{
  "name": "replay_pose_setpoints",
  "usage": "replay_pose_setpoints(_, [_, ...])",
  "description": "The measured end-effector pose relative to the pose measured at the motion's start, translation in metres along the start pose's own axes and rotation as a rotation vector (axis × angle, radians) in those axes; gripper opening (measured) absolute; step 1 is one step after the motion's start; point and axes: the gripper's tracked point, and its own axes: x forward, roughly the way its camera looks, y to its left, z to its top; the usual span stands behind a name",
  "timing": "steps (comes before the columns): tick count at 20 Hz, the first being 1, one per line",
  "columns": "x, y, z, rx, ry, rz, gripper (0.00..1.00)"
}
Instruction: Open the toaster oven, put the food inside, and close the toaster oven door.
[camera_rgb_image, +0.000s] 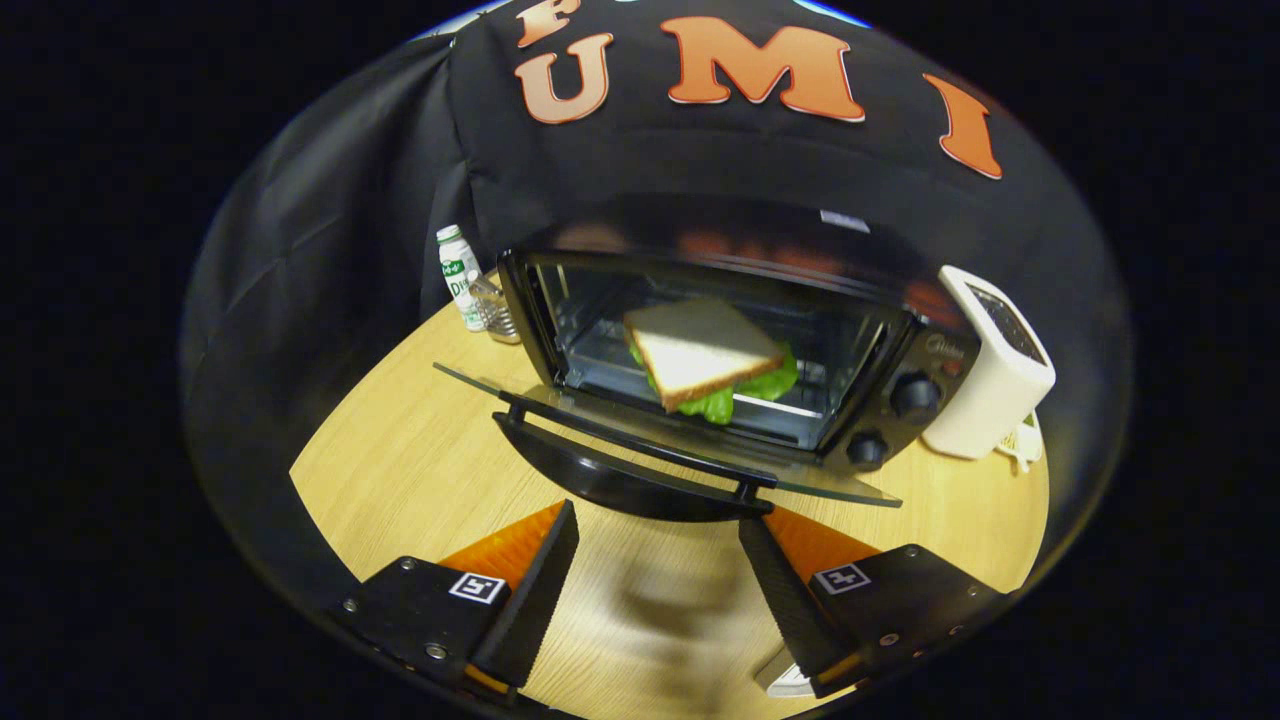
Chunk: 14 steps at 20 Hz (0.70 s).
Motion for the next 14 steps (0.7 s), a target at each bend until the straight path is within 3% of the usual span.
replay_pose_setpoints(5, [-0.012, -0.02, 0.059, 0.01, -0.107, -0.036, 0.96])
replay_pose_setpoints(14, [-0.143, -0.048, 0.194, -0.039, -0.471, -0.09, 0.99])
